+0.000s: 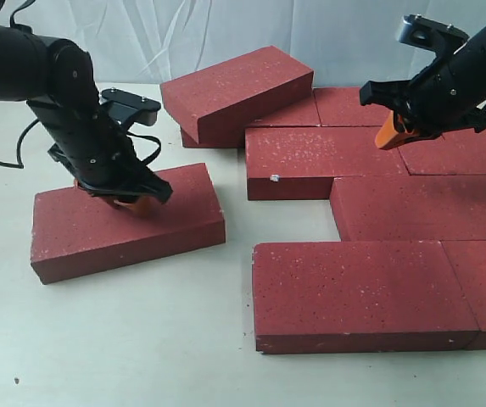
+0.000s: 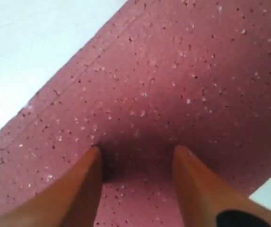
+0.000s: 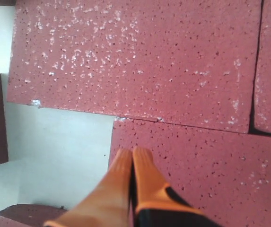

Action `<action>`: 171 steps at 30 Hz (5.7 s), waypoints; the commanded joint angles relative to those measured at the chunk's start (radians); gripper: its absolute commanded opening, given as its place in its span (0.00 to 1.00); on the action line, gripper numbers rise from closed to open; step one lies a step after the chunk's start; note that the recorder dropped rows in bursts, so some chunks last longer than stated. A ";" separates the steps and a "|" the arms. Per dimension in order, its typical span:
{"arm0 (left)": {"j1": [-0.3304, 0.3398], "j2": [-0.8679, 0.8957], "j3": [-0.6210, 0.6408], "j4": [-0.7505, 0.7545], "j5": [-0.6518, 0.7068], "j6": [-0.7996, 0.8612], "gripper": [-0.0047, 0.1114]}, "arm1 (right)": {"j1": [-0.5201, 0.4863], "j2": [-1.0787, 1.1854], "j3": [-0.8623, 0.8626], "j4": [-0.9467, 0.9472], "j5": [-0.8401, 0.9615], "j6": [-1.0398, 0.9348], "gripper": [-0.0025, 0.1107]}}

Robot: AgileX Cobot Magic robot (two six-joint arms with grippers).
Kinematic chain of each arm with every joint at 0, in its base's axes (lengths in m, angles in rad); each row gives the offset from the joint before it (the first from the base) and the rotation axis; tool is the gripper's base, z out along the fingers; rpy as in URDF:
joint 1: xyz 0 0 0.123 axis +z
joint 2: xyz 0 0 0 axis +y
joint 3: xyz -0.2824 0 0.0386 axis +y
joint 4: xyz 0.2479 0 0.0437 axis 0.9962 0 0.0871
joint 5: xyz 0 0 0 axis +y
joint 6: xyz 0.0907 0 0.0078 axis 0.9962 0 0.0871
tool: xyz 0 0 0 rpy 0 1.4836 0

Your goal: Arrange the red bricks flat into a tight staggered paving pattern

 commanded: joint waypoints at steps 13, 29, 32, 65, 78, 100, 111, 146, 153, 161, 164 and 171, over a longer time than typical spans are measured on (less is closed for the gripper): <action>-0.005 0.032 0.007 0.111 -0.035 0.396 0.43 | -0.002 0.000 0.002 0.000 -0.011 -0.006 0.02; -0.005 -0.133 -0.013 0.072 0.021 0.395 0.43 | -0.002 0.000 0.002 0.000 -0.020 -0.006 0.02; -0.005 -0.166 -0.013 0.072 0.014 0.395 0.43 | -0.002 0.000 0.002 0.000 -0.020 -0.006 0.02; 0.319 -0.146 -0.011 0.227 0.000 0.021 0.04 | -0.002 0.000 0.002 0.000 -0.003 -0.006 0.02; 0.347 0.025 -0.011 0.069 0.000 0.216 0.04 | -0.002 0.000 0.002 0.000 -0.003 -0.006 0.02; 0.345 0.090 -0.011 -0.247 -0.110 0.450 0.04 | -0.002 0.000 0.002 0.000 -0.005 -0.006 0.02; 0.344 0.090 -0.011 -0.298 -0.081 0.450 0.04 | -0.002 0.000 0.002 0.000 -0.005 -0.006 0.02; 0.189 -0.049 -0.011 -0.285 0.223 0.582 0.04 | -0.002 0.000 0.002 0.000 -0.009 -0.008 0.02; 0.043 -0.049 -0.011 -0.332 0.219 0.646 0.04 | -0.002 0.000 0.002 0.000 -0.009 -0.014 0.02; -0.054 -0.049 -0.011 -0.480 0.183 0.773 0.04 | -0.002 0.000 0.002 0.000 -0.009 -0.014 0.02; -0.079 -0.022 -0.011 -0.503 0.174 0.813 0.04 | -0.002 0.000 0.002 0.000 -0.009 -0.014 0.02; -0.153 0.067 -0.011 -0.535 0.103 0.851 0.04 | -0.002 0.000 0.002 0.000 -0.008 -0.014 0.02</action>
